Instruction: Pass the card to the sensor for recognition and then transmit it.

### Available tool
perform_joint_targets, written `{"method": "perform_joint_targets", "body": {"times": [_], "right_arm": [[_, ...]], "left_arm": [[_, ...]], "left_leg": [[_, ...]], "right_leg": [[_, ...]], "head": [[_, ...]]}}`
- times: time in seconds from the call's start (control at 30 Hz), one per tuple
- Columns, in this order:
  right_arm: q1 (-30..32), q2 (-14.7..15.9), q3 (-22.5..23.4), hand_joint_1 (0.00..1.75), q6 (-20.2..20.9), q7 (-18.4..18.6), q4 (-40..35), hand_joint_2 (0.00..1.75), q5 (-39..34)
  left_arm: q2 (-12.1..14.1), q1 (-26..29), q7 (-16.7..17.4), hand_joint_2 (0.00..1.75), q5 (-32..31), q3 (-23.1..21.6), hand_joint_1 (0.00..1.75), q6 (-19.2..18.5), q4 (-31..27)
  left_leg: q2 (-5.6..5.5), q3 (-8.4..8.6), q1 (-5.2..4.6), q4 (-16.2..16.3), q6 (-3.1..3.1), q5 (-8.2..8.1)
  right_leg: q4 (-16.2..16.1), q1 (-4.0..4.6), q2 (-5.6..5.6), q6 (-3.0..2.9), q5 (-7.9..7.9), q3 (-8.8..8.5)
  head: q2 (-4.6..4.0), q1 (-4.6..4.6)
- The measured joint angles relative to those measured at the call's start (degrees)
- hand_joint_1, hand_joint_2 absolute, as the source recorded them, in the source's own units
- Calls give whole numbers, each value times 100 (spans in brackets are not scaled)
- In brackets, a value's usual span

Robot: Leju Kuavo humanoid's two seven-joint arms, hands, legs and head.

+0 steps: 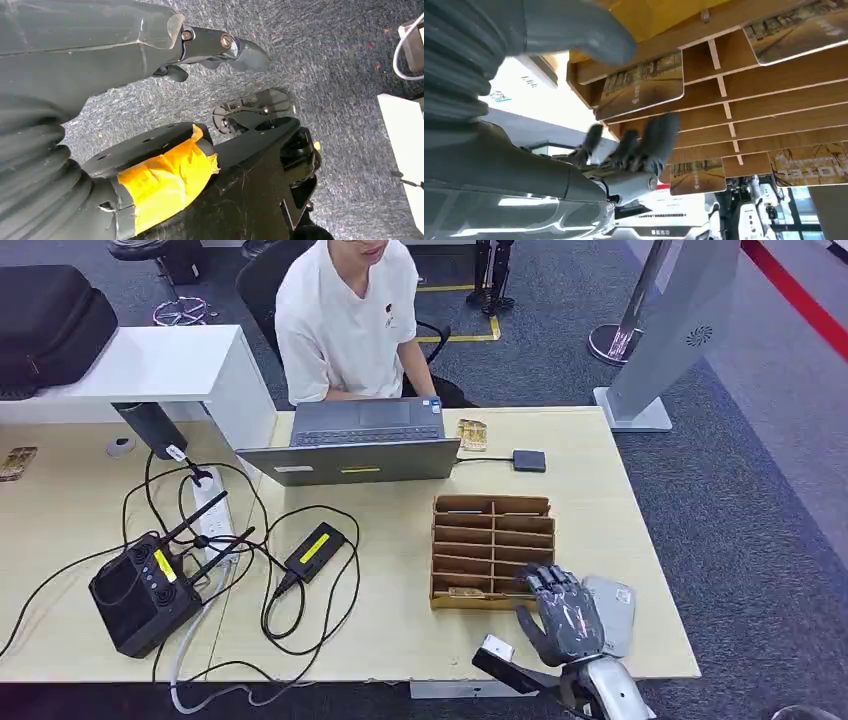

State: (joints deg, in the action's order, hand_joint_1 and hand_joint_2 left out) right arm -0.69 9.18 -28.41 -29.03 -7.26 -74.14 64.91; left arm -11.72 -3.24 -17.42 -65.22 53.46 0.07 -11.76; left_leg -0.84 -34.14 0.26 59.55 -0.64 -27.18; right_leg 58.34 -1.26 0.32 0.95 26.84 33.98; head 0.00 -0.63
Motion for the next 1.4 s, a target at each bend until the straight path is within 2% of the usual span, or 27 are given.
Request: {"method": "perform_joint_targets", "body": {"times": [0.6,0.9,1.13,1.4], "right_arm": [[92,-7,122,175,-90,-94,-63,175,-197],[193,-7,131,175,-124,-92,-162,175,-221],[200,-4,195,175,-216,-83,-441,175,-223],[49,9,293,175,-337,-247,-1050,175,-291]], "left_arm": [[0,2,0,175,-7,0,0,0,0],[-22,2,24,175,-90,0,0,323,0],[-24,3,101,175,-114,0,0,376,0],[-20,2,146,175,-146,0,0,407,0]], "left_leg": [[0,1,0,0,0,0],[1,1,0,0,0,0],[1,0,0,0,0,0],[2,0,0,0,0,0]], "right_leg": [[0,0,0,0,0,1],[0,0,1,0,0,1],[0,0,1,0,0,1],[1,0,1,0,0,1]], "head": [[0,0],[0,2],[0,2],[0,2]]}}
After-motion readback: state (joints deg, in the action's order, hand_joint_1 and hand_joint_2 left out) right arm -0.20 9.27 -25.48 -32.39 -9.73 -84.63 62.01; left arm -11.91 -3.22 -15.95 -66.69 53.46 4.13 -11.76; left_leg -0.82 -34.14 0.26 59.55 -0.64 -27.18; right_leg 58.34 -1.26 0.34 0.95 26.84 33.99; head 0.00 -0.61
